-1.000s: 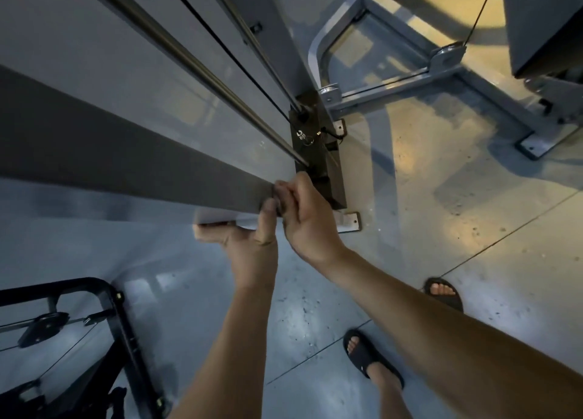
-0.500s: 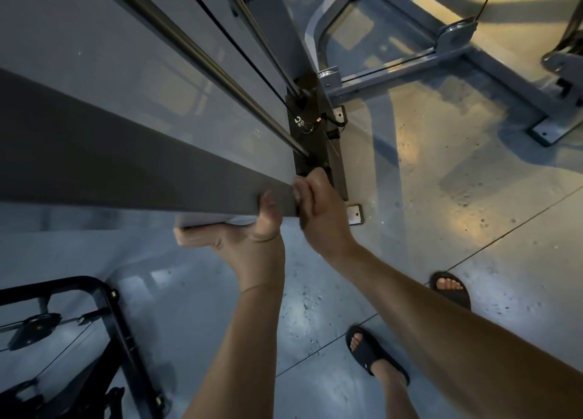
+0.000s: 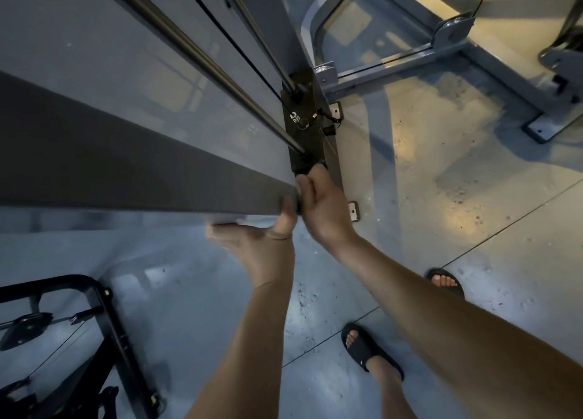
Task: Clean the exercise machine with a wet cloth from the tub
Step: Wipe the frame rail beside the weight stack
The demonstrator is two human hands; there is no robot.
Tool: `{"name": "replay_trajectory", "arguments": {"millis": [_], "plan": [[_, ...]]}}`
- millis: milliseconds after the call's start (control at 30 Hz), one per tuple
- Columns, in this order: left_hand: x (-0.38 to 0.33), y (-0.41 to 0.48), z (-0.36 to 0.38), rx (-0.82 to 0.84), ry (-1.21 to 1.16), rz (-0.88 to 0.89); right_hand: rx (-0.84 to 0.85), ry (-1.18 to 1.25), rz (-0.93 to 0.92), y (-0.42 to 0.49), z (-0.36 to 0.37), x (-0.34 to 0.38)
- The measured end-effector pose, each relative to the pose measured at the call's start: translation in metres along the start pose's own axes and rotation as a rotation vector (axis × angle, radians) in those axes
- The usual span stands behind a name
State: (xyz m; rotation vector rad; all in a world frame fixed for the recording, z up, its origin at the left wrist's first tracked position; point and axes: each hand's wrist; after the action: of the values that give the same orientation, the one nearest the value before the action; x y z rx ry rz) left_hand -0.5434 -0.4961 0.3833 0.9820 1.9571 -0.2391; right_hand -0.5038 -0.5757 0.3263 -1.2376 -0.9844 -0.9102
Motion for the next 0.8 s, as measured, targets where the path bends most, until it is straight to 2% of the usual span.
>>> {"name": "replay_trajectory", "arguments": {"millis": [67,133,300,500,633,800], "plan": [[0.013,-0.005,0.007,0.003,0.044,-0.025,0.047,0.098,-0.123,-0.006,0.002,0.016],[0.02,-0.01,0.01,0.041,0.048,-0.023,0.107,0.1,-0.168,-0.004,-0.003,0.005],[0.016,-0.005,-0.008,0.134,0.09,-0.041,0.111,0.01,0.005,0.012,-0.013,-0.03],[-0.002,0.0,-0.008,0.025,-0.092,-0.019,0.067,0.183,-0.289,-0.017,0.008,0.003],[0.006,0.007,-0.008,0.032,-0.095,-0.013,-0.006,0.013,-0.165,-0.006,0.001,-0.032],[0.006,0.007,-0.002,0.022,-0.106,0.012,0.059,0.111,-0.373,-0.025,0.008,-0.021]]}}
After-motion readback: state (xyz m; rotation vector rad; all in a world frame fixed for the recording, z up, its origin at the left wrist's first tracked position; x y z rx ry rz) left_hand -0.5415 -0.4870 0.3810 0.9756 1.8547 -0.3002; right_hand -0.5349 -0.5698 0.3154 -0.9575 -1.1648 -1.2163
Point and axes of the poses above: each hand's wrist, its own y-axis towards the middle knuckle, its own z-axis out of the palm, x = y × z, and after that the axes turned 14 degrees about y, right-handed
